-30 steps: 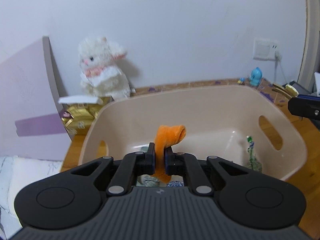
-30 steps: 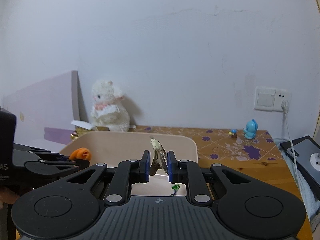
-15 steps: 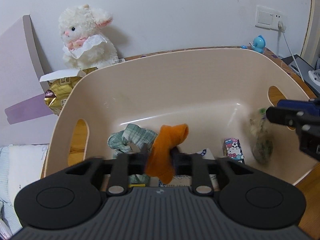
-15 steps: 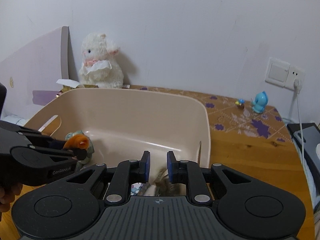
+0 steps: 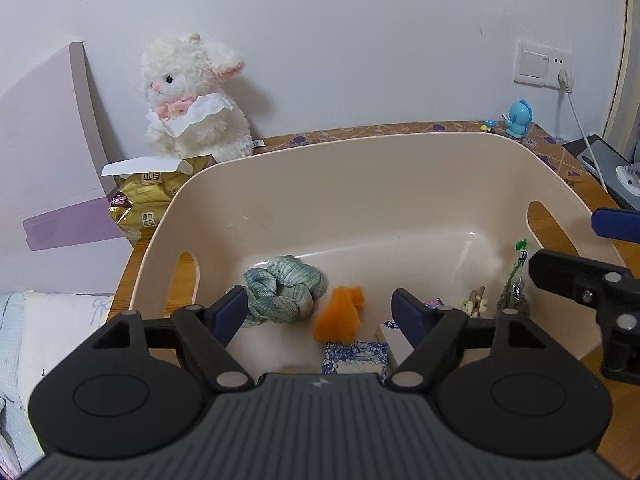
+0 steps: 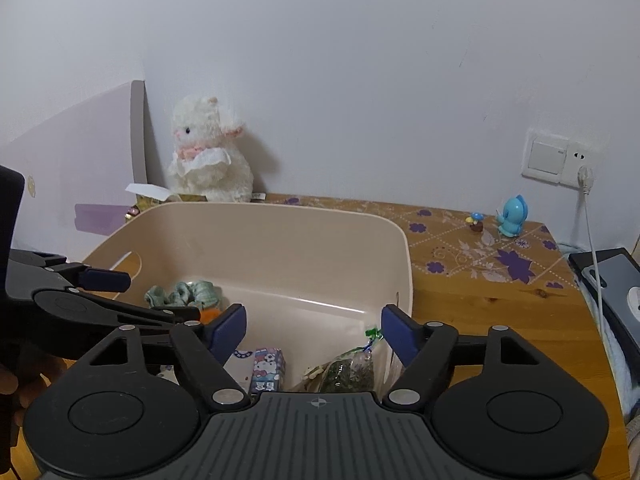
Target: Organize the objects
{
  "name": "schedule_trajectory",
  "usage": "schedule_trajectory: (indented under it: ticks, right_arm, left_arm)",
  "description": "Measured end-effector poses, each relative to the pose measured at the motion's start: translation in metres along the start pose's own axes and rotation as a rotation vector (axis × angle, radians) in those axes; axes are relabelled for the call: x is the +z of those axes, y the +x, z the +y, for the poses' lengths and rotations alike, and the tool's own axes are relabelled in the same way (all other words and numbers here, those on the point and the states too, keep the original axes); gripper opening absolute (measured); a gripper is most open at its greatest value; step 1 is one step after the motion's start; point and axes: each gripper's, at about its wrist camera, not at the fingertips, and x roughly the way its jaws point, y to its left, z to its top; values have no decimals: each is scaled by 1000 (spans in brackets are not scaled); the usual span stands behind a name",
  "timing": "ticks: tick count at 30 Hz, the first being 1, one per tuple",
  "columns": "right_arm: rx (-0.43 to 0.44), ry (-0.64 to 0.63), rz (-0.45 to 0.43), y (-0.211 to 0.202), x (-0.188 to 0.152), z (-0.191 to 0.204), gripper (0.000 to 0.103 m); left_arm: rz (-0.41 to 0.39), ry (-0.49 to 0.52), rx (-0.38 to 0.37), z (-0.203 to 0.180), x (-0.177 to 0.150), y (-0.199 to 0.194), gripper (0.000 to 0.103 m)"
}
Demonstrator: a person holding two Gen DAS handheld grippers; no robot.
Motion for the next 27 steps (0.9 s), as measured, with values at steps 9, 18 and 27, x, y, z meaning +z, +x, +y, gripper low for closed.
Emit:
schedule_trajectory:
  ticks: [9,18,27]
  right_arm:
    - [-2,15,-40,-21,-2,-3,79]
    - [-6,31,-111,-60,-4,-4,93]
    - [-10,33,-127,-94,-23,3,97]
  left_arm:
    - [-44,-2,10,1,0,-23,81]
    - [-120,-34,14,5,-9,-61,87]
    - [-184,-65,25,10,-33,-107,88]
